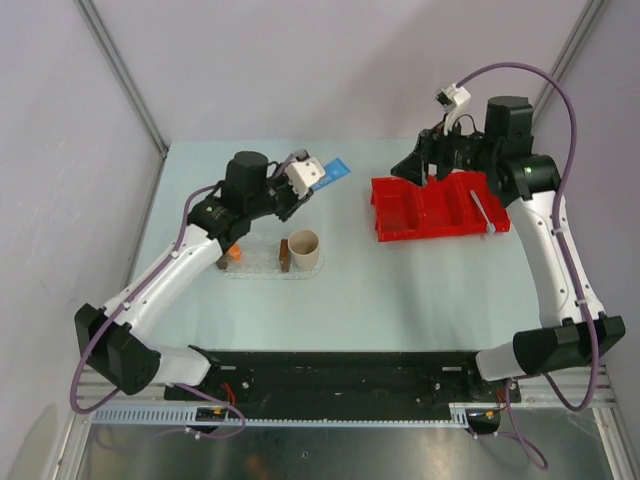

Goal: Prepare toiletry sets of a toothbrush and toothpaste on the tray

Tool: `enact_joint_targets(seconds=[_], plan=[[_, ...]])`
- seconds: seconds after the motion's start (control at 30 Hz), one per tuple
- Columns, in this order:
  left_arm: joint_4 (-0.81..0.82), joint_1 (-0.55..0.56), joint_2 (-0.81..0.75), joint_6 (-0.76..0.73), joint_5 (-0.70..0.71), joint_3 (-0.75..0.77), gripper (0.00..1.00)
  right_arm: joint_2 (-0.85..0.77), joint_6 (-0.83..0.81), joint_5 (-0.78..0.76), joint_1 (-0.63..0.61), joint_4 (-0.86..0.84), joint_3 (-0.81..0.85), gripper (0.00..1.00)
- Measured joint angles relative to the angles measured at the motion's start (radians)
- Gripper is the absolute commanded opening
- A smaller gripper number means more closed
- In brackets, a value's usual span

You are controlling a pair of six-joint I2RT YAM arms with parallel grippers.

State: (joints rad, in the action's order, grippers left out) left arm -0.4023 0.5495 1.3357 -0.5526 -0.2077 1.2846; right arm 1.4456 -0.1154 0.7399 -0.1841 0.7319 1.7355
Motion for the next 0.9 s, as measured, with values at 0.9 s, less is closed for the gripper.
enact_joint_targets(seconds=[0.9], plan=[[0.491,-0.049,-0.065,0.818,-0.415,-0.071,0.0,-0.057,0.22,0.051,-0.287,-0.509,-0.166,0.77]])
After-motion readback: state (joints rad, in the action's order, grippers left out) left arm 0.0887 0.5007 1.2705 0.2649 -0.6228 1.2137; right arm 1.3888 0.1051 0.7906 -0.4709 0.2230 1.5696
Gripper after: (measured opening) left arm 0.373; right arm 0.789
